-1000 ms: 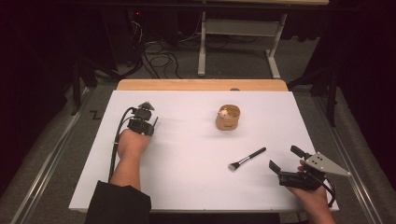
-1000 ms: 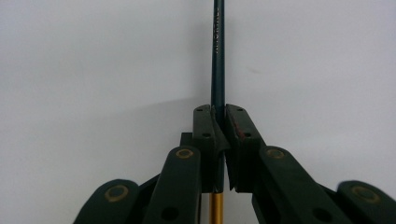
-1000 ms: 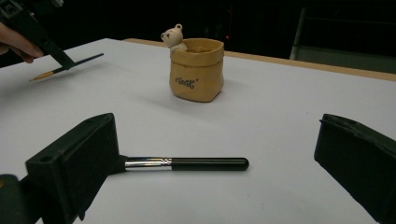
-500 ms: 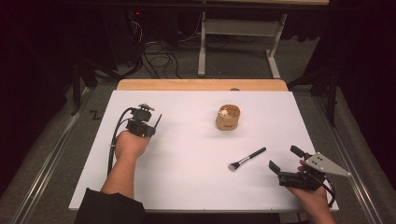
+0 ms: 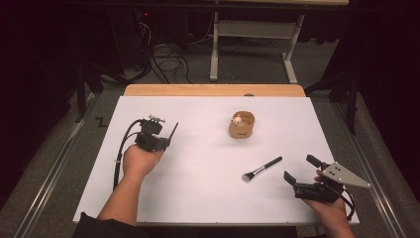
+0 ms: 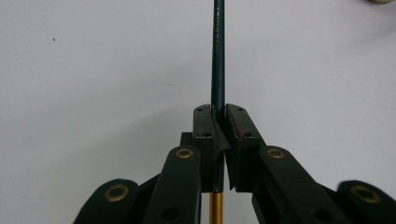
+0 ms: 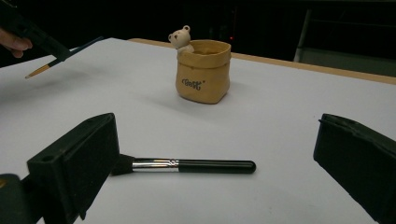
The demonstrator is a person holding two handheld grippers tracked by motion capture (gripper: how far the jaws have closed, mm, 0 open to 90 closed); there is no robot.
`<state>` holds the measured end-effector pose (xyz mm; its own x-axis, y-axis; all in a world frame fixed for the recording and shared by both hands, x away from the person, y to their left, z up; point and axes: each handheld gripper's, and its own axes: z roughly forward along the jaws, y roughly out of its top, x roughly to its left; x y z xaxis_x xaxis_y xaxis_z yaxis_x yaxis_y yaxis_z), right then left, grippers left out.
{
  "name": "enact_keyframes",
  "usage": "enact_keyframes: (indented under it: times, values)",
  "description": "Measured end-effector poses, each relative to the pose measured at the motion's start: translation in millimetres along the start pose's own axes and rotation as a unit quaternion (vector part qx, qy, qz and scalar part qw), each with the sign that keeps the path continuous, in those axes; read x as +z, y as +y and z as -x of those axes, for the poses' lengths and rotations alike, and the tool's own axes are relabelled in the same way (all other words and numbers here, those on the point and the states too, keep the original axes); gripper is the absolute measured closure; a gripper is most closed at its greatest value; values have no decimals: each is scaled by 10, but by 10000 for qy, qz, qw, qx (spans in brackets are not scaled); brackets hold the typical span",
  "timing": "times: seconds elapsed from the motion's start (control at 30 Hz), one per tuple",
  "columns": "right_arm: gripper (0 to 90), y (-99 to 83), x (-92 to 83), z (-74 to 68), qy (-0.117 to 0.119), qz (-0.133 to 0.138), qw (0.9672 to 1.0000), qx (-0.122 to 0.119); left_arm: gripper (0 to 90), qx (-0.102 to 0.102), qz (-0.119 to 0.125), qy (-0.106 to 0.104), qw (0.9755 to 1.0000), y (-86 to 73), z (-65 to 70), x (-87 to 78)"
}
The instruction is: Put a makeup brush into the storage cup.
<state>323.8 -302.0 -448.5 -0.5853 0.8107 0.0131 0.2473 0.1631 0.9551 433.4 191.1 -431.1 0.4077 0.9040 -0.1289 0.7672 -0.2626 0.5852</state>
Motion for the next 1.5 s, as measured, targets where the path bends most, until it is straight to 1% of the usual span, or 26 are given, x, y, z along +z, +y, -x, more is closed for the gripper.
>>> enact_keyframes:
  times: [0.07,0.13,0.2,0.3,0.53,0.63,0.73,0.8,0.87,0.93,1.0,1.07,1.1,1.2,1.27,1.33,1.37,1.47,1.5]
  values:
    - [9,0,3,-3,-2,0,10000,-10,838,5,100,-69,9999,-6,25,-30]
    - [9,1,4,-8,7,3,10000,-29,838,89,138,-90,9998,-18,42,-49]
    - [9,-1,8,-7,14,-4,10000,-36,838,111,151,-152,9997,-33,57,-53]
    - [9,-4,10,-1,6,-9,10000,-21,838,165,169,-177,9996,-52,87,-67]
    - [9,0,9,-6,16,-9,10000,-37,837,468,165,-115,9987,-86,181,-91]
    - [9,3,8,-7,21,-1,10000,-40,837,614,200,-163,9978,-99,242,-101]
    - [10,4,6,-10,26,12,10000,-39,837,813,249,-150,9963,-112,320,-120]
    - [10,3,9,-11,50,32,10000,-44,837,843,335,-196,9957,-129,363,-137]
    - [12,1,16,-19,65,30,10000,-62,837,963,381,-174,9945,-145,419,-150]
    - [16,-1,24,-35,82,8,9999,-63,837,1039,408,-239,9935,-164,466,-150]
    - [23,0,31,-49,118,12,9999,-89,837,1177,372,-268,9920,-180,522,-138]
    - [38,4,35,-73,175,60,9997,-180,837,1334,305,-305,9901,-200,589,-118]
    - [52,6,38,-86,224,81,9995,-215,837,1432,263,-311,9888,-208,627,-109]
    - [83,5,58,-134,343,99,9989,-298,837,1764,201,-220,9839,-241,770,-81]
    - [100,-2,85,-167,407,86,9986,-327,837,1834,253,-355,9821,-264,849,-77]
    - [112,-7,112,-201,448,22,9985,-319,836,1970,280,-387,9792,-291,943,-63]
    - [116,-8,128,-210,487,15,9982,-359,837,2019,291,-391,9782,-302,981,-57]
    - [135,-9,158,-240,509,-3,9979,-396,836,2055,393,-481,9767,-321,1050,-53]
    - [139,-7,166,-248,551,-5,9977,-399,837,2066,435,-499,9762,-328,1067,-55]
